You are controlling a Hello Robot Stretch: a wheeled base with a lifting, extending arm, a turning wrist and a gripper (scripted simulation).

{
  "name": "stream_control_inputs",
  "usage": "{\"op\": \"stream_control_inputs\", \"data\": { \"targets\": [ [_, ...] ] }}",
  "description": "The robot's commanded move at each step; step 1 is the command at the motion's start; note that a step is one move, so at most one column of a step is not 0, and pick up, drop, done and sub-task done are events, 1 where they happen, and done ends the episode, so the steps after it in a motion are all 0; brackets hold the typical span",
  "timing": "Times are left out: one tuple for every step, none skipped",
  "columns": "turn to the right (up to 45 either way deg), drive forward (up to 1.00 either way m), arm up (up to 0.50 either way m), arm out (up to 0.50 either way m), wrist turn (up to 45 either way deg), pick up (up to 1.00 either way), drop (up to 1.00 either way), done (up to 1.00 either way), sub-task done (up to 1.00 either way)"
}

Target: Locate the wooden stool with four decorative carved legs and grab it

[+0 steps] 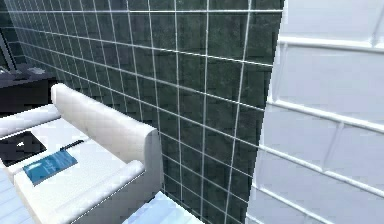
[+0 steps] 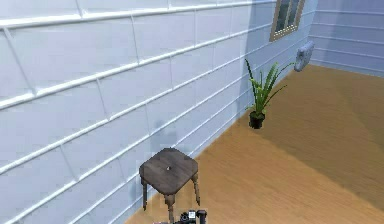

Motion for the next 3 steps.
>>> {"op": "stream_control_inputs", "data": {
  "targets": [
    [0.0,0.00,0.00,0.00,45.0,0.00,0.00,0.00,0.00],
    [0.0,0.00,0.00,0.00,12.0,0.00,0.00,0.00,0.00],
    [0.0,0.00,0.00,0.00,0.0,1.00,0.00,0.00,0.00]
  ]
}}
